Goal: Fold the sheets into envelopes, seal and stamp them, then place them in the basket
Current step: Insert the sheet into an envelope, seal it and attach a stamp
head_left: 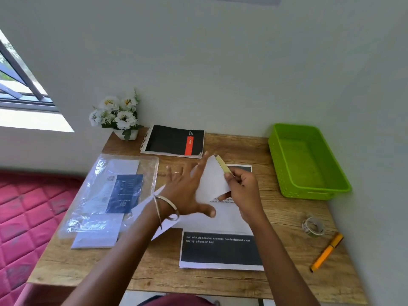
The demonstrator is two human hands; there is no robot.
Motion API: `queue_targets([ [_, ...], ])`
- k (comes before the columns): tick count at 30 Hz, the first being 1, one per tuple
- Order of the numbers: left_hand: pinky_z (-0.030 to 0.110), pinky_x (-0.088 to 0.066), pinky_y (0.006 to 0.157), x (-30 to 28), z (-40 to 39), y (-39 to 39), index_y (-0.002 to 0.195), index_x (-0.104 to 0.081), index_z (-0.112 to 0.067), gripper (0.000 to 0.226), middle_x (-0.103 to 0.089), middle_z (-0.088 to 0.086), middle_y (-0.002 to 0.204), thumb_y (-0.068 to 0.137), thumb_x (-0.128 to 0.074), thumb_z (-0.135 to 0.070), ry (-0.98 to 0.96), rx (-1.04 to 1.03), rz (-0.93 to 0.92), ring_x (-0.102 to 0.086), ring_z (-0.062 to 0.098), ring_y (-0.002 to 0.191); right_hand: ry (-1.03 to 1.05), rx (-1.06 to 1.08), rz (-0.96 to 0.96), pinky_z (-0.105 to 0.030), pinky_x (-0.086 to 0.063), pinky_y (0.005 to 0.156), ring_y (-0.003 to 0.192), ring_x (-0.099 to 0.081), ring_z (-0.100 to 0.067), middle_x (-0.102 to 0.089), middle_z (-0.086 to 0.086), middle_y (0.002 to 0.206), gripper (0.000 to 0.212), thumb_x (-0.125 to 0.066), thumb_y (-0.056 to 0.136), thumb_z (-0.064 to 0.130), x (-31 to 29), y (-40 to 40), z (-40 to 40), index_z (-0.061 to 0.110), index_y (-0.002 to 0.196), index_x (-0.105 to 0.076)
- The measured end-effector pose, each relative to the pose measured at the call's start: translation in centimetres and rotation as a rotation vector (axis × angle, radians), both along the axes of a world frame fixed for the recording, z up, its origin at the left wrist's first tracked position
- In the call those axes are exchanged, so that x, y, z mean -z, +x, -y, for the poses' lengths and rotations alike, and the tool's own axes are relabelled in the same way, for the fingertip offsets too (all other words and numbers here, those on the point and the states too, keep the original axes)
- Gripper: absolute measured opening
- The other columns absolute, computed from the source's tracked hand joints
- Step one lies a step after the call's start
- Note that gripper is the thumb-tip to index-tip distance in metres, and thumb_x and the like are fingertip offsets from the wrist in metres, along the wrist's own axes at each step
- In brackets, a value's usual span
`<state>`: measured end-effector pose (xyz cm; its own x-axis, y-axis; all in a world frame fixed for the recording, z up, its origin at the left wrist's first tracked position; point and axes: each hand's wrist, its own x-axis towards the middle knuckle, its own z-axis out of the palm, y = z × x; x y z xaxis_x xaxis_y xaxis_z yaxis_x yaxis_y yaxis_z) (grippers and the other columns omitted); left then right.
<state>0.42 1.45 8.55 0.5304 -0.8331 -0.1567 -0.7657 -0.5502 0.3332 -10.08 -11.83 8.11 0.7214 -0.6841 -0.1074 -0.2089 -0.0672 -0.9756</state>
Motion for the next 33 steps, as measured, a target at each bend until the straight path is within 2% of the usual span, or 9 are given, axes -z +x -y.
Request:
queue_targets([
  [4,0.061,0.009,0.109,1.1,0.3,-0.2,0.136,0.036,-0.021,0.134,-0.020,0.009,0.145,0.060,-0.062,-0.072,0.020,-0.032,0.214,-0.019,0.035,0.136,0.299,-0.044,0.013,-0.034,-0.059,0.054,0.063,-0.069,-0.017,-0.068,-0.008,0.088,0.015,-0.052,0.097,0.017,-0.8,-0.6,0.0,0.012,0.099,-0.066],
  [6,0.063,0.009,0.109,0.9,-0.1,0.3,0.141,0.027,-0.017,0.129,-0.020,0.008,0.145,0.062,-0.060,-0.069,0.016,0.003,0.272,-0.019,0.032,0.136,0.388,-0.094,0.007,-0.035,-0.060,0.059,0.068,-0.070,-0.018,-0.071,-0.008,0.088,0.015,-0.054,0.096,0.017,-0.8,-1.1,0.7,0.011,0.097,-0.067],
  [8,0.063,0.003,0.110,0.6,-0.4,0.9,0.145,0.011,-0.017,0.121,-0.020,0.005,0.145,0.062,-0.061,-0.068,0.007,0.049,0.260,-0.019,0.029,0.136,0.441,-0.123,0.018,-0.038,-0.059,0.066,0.074,-0.069,-0.020,-0.073,-0.010,0.089,0.013,-0.056,0.094,0.014,-0.8,-1.5,1.5,0.009,0.093,-0.068],
  [11,0.061,-0.005,0.110,0.0,-0.5,1.2,0.143,-0.002,-0.022,0.113,-0.021,0.003,0.144,0.059,-0.063,-0.067,0.013,0.100,0.238,-0.022,0.027,0.134,0.412,-0.145,0.008,-0.040,-0.057,0.069,0.076,-0.068,-0.021,-0.073,-0.012,0.089,0.010,-0.059,0.090,0.007,-0.7,-1.7,2.1,0.008,0.093,-0.069],
  [17,0.060,-0.008,0.110,0.1,-0.6,0.9,0.142,0.003,-0.026,0.116,-0.020,0.004,0.143,0.057,-0.065,-0.067,0.068,0.129,0.300,-0.022,0.028,0.132,0.284,-0.237,-0.040,-0.038,-0.058,0.064,0.074,-0.068,-0.022,-0.074,-0.010,0.090,0.017,-0.060,0.090,0.008,-1.2,-1.2,1.8,0.015,0.101,-0.070],
  [21,0.059,-0.009,0.110,0.4,-1.0,0.9,0.141,0.007,-0.027,0.117,-0.021,0.004,0.142,0.057,-0.064,-0.068,0.078,0.127,0.327,-0.023,0.027,0.131,0.307,-0.222,-0.019,-0.039,-0.059,0.065,0.084,-0.071,-0.027,-0.075,-0.008,0.094,0.020,-0.065,0.086,0.005,-1.1,-1.3,1.8,0.013,0.105,-0.067],
  [25,0.059,-0.008,0.110,0.4,-1.1,0.6,0.141,0.005,-0.028,0.116,-0.022,0.005,0.141,0.057,-0.065,-0.067,0.086,0.137,0.343,-0.023,0.027,0.130,0.328,-0.225,-0.055,-0.032,-0.056,0.056,0.085,-0.072,-0.026,-0.075,-0.006,0.095,0.027,-0.069,0.083,0.004,-0.9,-1.2,1.5,0.012,0.109,-0.065],
  [29,0.059,-0.007,0.109,0.3,-0.7,0.1,0.139,0.007,-0.028,0.115,-0.022,0.006,0.140,0.057,-0.064,-0.066,0.076,0.169,0.366,-0.022,0.028,0.131,0.357,-0.239,-0.083,-0.038,-0.058,0.064,0.085,-0.071,-0.029,-0.074,-0.011,0.095,0.023,-0.068,0.083,0.004,-0.6,-0.9,1.3,0.012,0.104,-0.068],
  [33,0.059,-0.006,0.110,0.5,-0.2,0.0,0.140,0.007,-0.029,0.117,-0.026,0.006,0.139,0.055,-0.063,-0.066,0.047,0.192,0.386,-0.024,0.028,0.129,0.294,-0.272,-0.148,-0.026,-0.046,0.042,0.067,-0.068,-0.024,-0.073,-0.009,0.082,0.019,-0.059,0.089,-0.003,-0.4,-0.5,1.1,0.012,0.093,-0.071],
])
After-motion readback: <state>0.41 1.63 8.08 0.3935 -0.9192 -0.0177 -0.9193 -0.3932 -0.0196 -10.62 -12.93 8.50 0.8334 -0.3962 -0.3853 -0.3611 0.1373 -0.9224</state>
